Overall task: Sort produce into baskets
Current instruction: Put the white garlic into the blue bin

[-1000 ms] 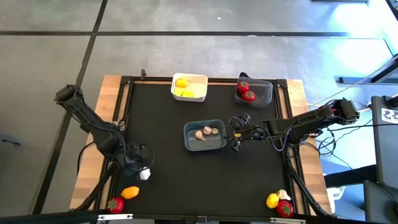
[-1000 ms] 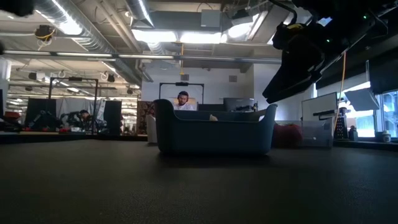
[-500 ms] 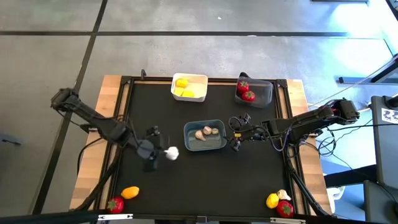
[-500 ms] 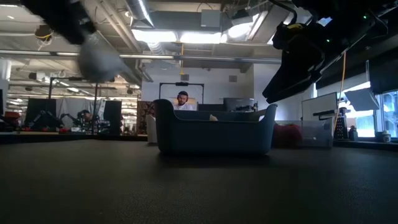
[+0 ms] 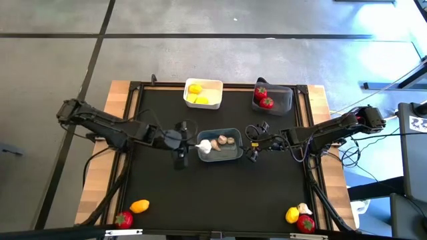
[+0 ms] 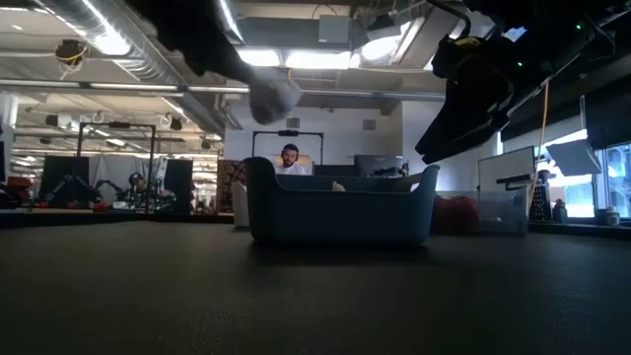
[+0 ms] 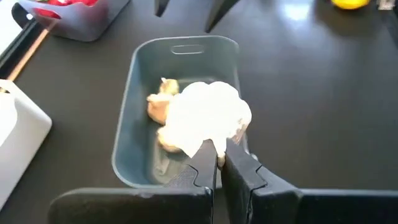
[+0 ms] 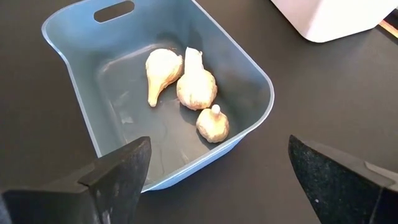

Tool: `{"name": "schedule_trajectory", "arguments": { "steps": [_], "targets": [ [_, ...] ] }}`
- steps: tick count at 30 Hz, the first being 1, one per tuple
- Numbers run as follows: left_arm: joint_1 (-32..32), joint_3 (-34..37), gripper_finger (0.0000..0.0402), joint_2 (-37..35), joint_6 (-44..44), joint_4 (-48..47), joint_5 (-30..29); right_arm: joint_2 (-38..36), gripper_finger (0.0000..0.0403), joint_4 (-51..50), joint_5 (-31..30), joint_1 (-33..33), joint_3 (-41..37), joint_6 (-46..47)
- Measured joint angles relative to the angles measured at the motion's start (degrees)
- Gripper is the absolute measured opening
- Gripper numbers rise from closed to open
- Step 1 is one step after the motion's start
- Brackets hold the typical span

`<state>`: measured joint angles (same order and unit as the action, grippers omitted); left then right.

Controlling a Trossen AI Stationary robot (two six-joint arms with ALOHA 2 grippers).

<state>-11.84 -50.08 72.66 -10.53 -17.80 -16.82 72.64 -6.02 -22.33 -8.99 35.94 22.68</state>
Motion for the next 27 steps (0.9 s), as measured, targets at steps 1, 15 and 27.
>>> {"name": "schedule_trajectory", "arguments": {
  "steps": [1, 15, 27],
  "targets": [
    [0.5, -0.9, 0.0010, 0.9, 0.2, -0.2, 0.0, 0.0, 0.0376, 0.0, 0.0, 0.0, 0.0, 0.0],
    [7.0, -15.6, 0.0011, 14.4, -2.0, -15.0, 3.1, 0.0, 0.0376, 0.0, -0.1, 0.0, 0.0, 0.0],
    [10.9, -15.7, 0.0017, 22.5, -1.5, -17.8, 5.5, 0.0, 0.0376, -0.1, -0.2, 0.0, 0.0, 0.0]
  ]
}}
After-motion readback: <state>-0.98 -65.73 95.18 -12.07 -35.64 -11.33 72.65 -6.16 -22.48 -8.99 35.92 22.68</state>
